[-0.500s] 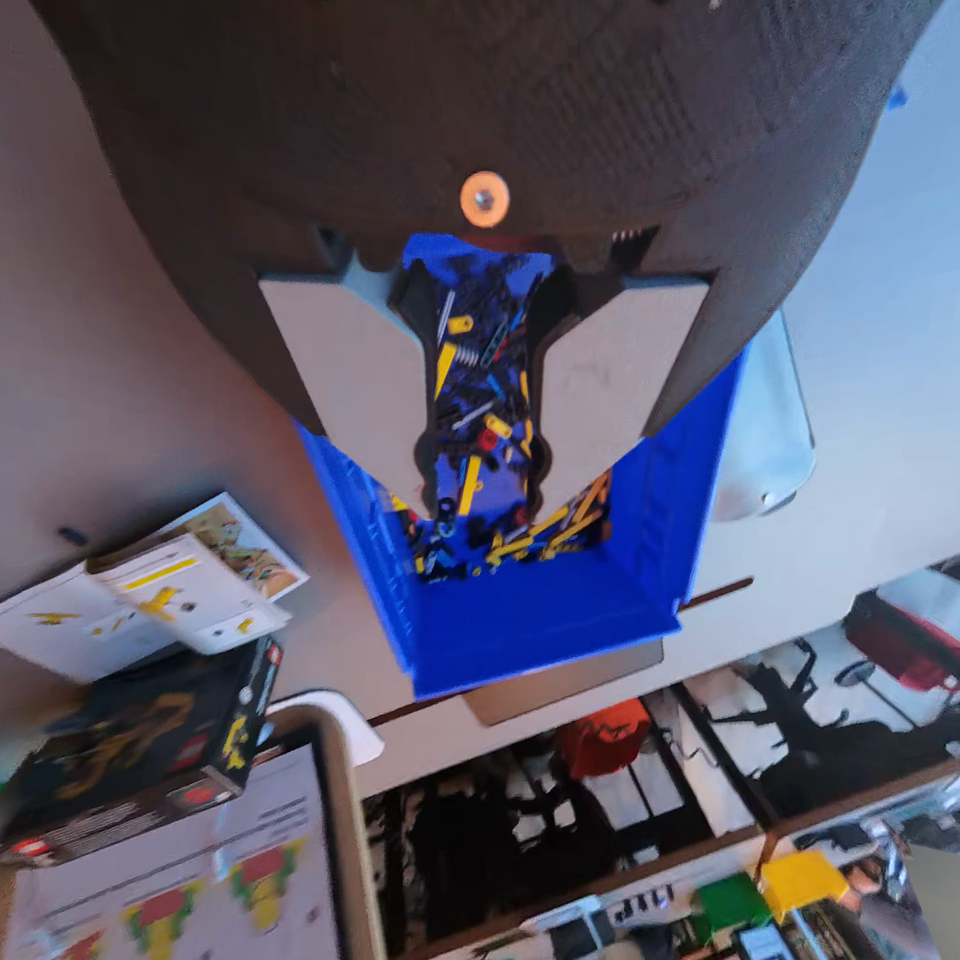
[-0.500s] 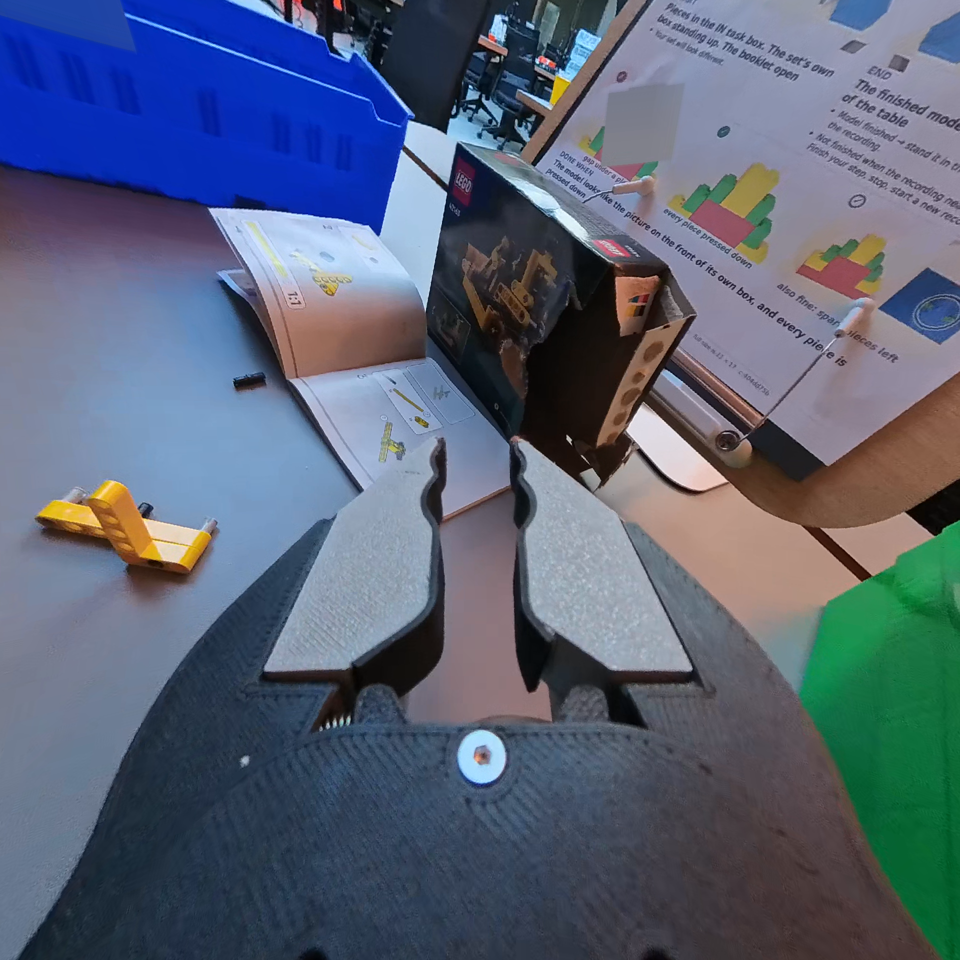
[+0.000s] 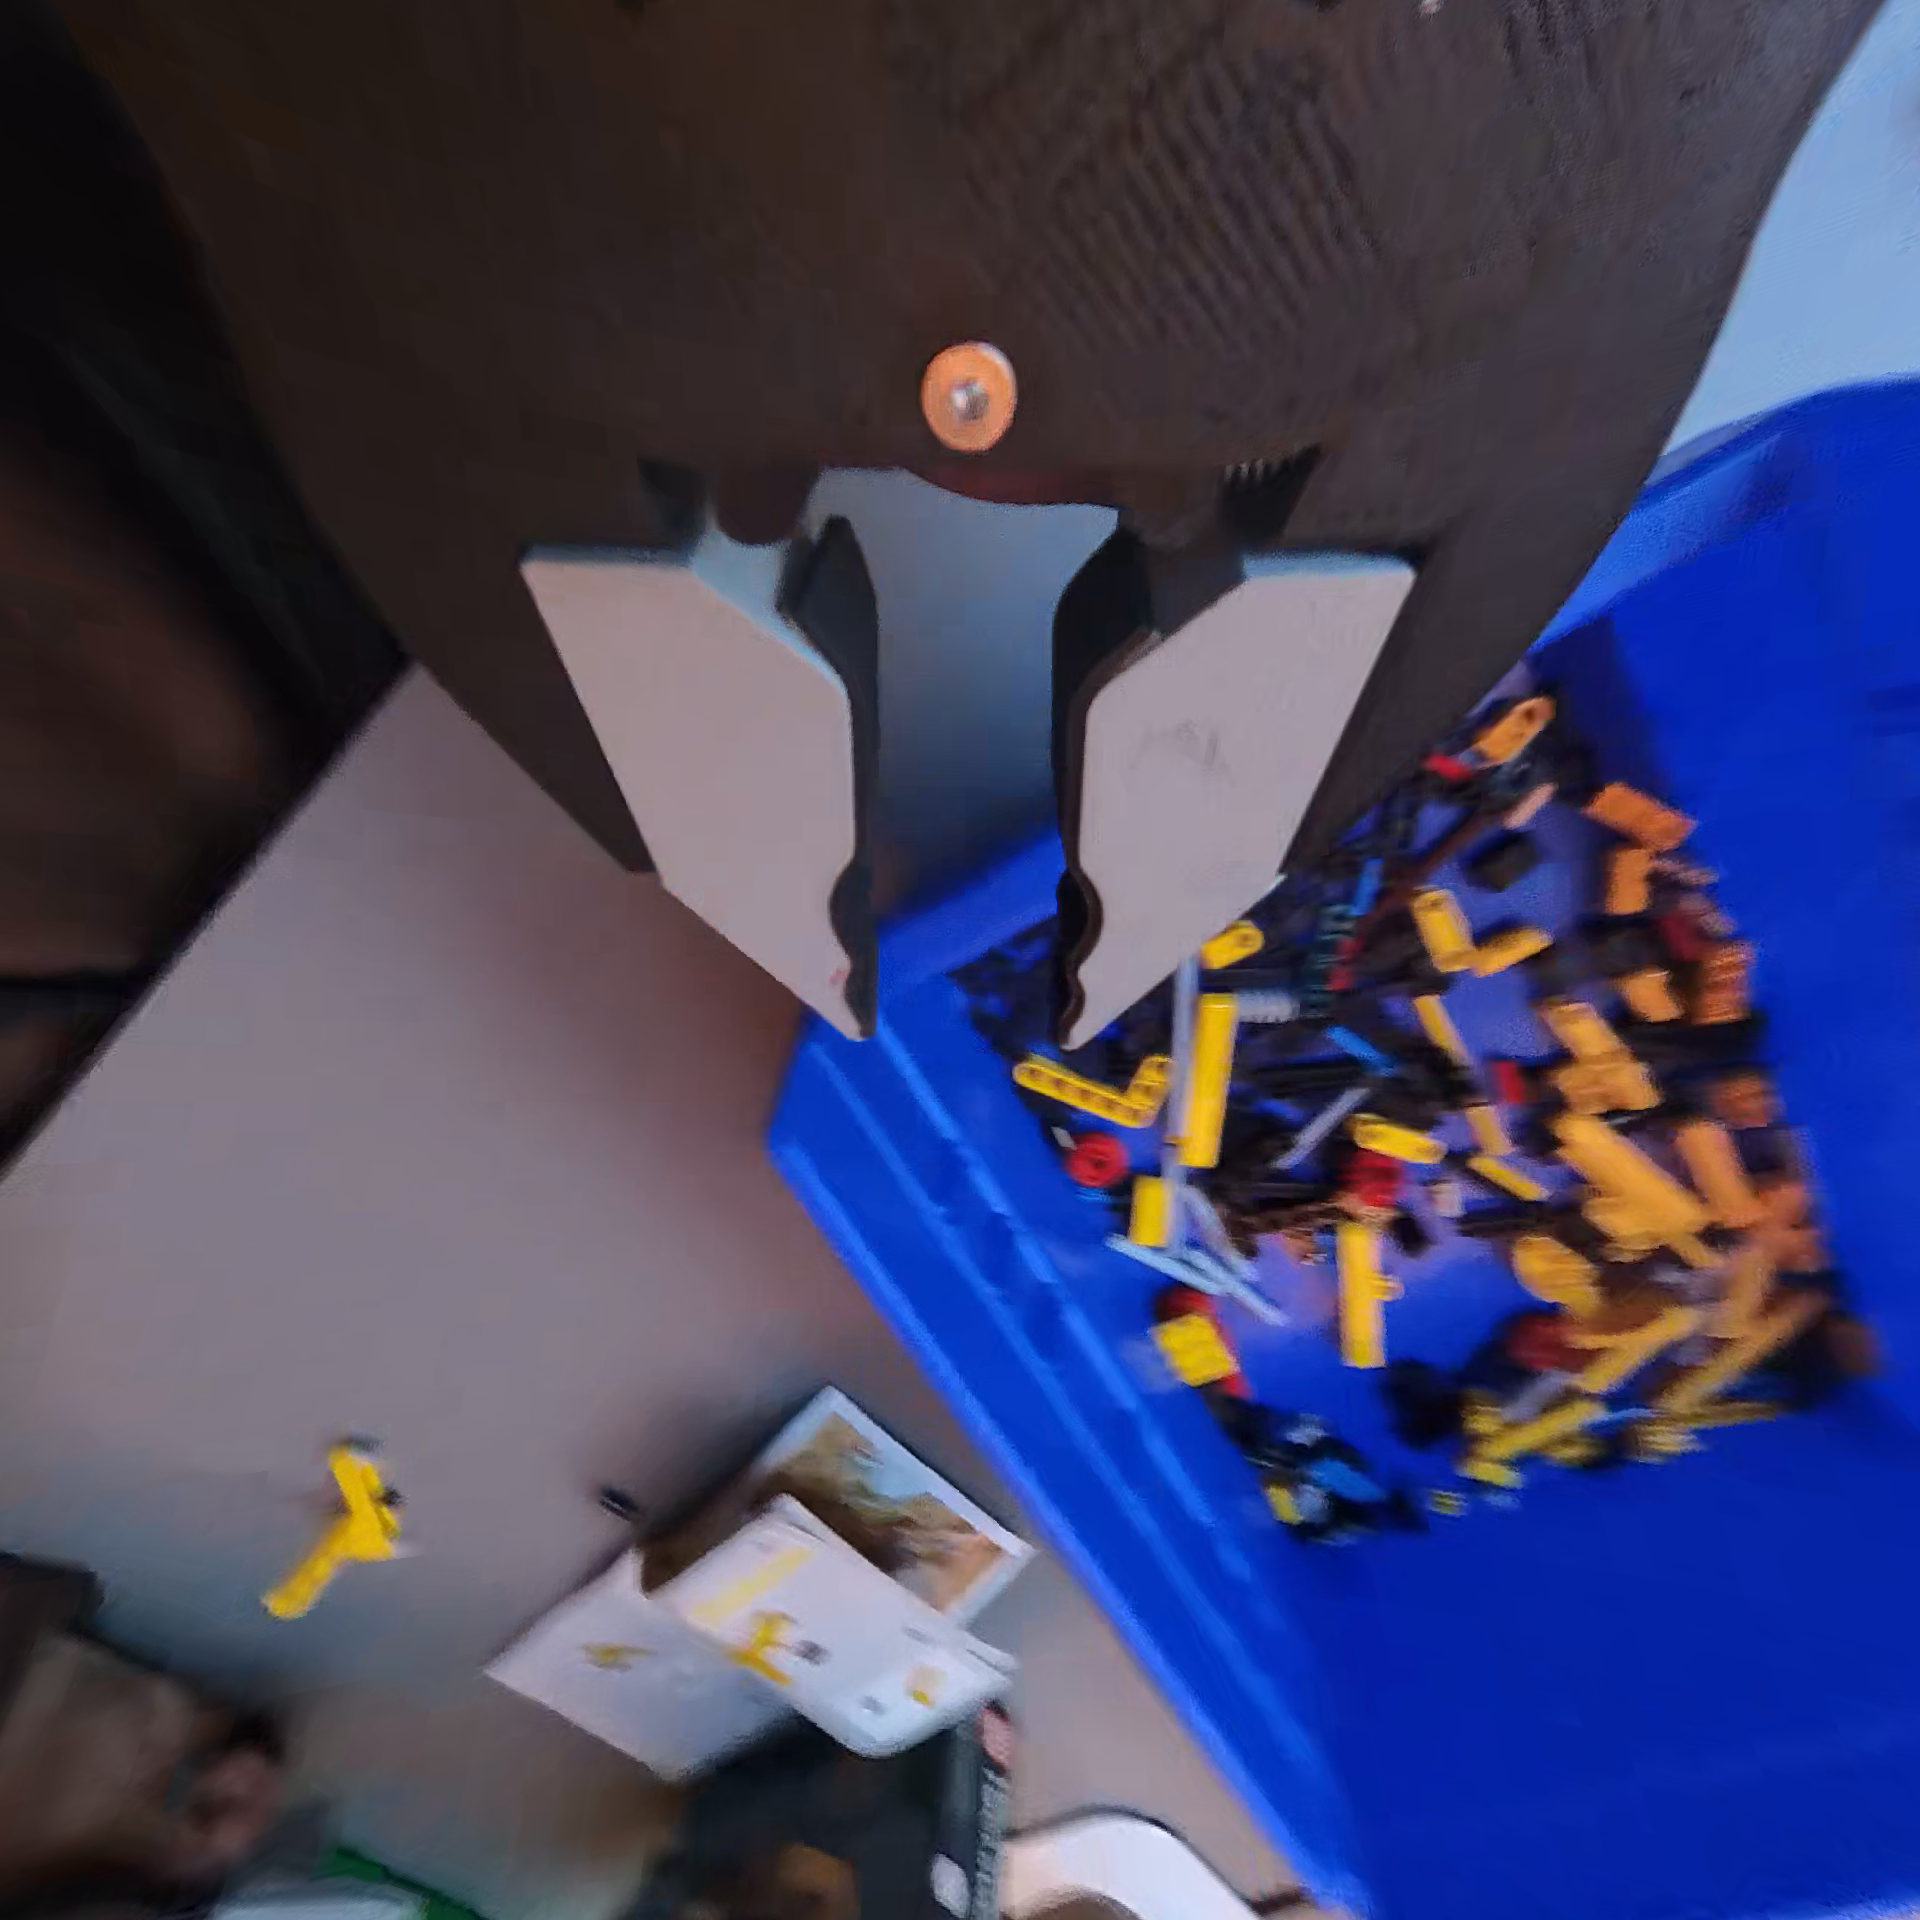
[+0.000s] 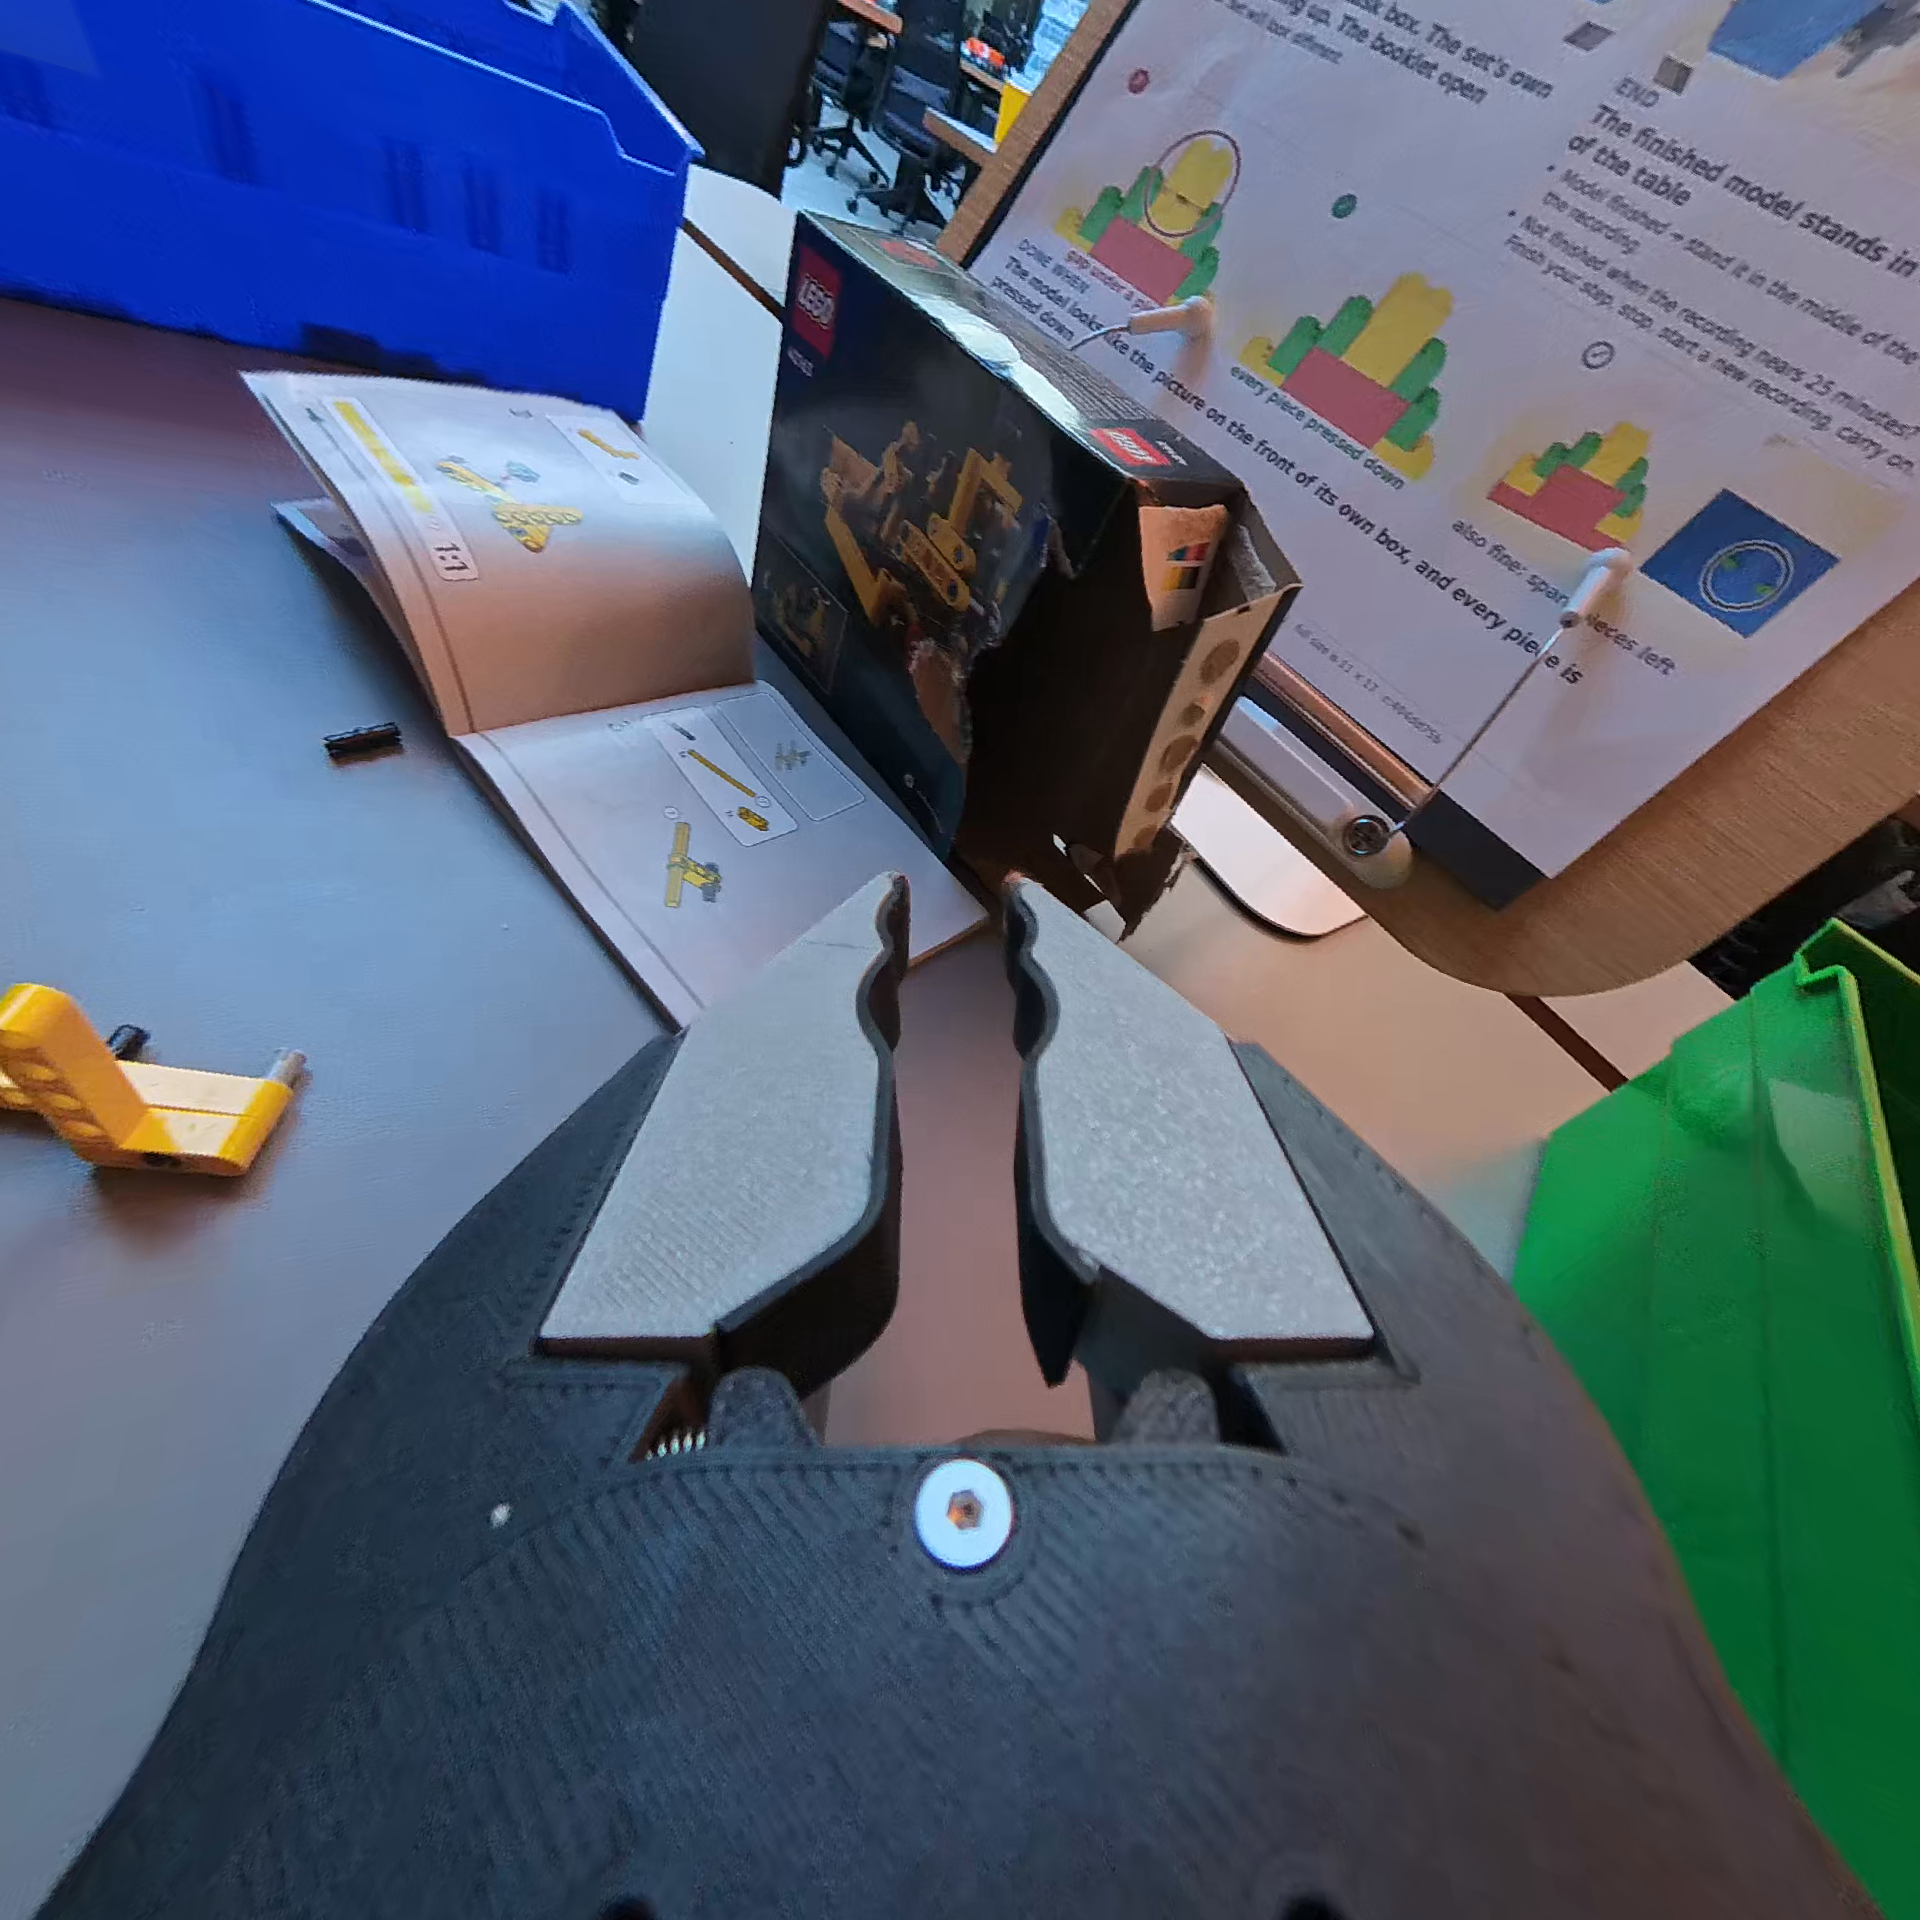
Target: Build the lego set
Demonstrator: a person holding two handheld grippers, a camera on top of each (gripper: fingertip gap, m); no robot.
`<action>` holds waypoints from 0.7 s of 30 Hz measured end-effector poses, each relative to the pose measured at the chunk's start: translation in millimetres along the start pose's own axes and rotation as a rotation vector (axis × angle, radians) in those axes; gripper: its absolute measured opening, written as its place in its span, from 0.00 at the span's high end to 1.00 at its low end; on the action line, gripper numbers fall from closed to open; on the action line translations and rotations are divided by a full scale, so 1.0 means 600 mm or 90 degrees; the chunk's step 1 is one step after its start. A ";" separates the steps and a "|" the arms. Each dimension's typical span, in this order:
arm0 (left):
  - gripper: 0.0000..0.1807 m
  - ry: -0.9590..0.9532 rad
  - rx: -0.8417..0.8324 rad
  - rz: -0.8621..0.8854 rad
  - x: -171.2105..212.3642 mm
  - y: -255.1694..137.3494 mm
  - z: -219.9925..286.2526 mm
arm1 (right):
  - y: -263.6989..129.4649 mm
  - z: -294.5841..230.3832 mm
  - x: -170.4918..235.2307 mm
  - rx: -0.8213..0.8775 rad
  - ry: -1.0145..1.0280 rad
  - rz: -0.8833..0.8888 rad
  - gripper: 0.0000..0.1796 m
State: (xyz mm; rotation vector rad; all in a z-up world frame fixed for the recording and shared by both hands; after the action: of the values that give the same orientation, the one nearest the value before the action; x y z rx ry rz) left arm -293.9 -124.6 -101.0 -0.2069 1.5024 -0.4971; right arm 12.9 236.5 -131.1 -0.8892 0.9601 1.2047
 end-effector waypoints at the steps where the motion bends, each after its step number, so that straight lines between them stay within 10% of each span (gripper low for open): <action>1: 0.83 0.012 0.019 -0.012 0.005 0.007 0.013 | 0.001 0.001 0.001 0.002 0.000 -0.002 0.92; 7: 0.88 0.141 -0.220 -0.046 -0.047 -0.020 -0.097 | 0.001 -0.002 0.001 0.004 -0.013 -0.005 0.92; 21: 0.85 0.321 -0.066 -0.546 0.046 0.041 -0.210 | -0.002 -0.010 -0.002 -0.019 -0.006 0.004 0.93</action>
State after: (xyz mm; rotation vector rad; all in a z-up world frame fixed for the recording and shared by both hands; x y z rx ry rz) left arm -413.4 -93.5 -145.5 -0.8776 1.8952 -1.2194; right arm 13.3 230.1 -131.8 -0.9043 0.9397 1.2310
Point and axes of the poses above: each gripper's, where its closed fingertips meet, y out along the fingers, x out of its underside, z = x × y across the jaws, the point moved 5 cm from there along -y, back along the fingers, and after that the axes turned 13 degrees about z, right-handed, at the moved point
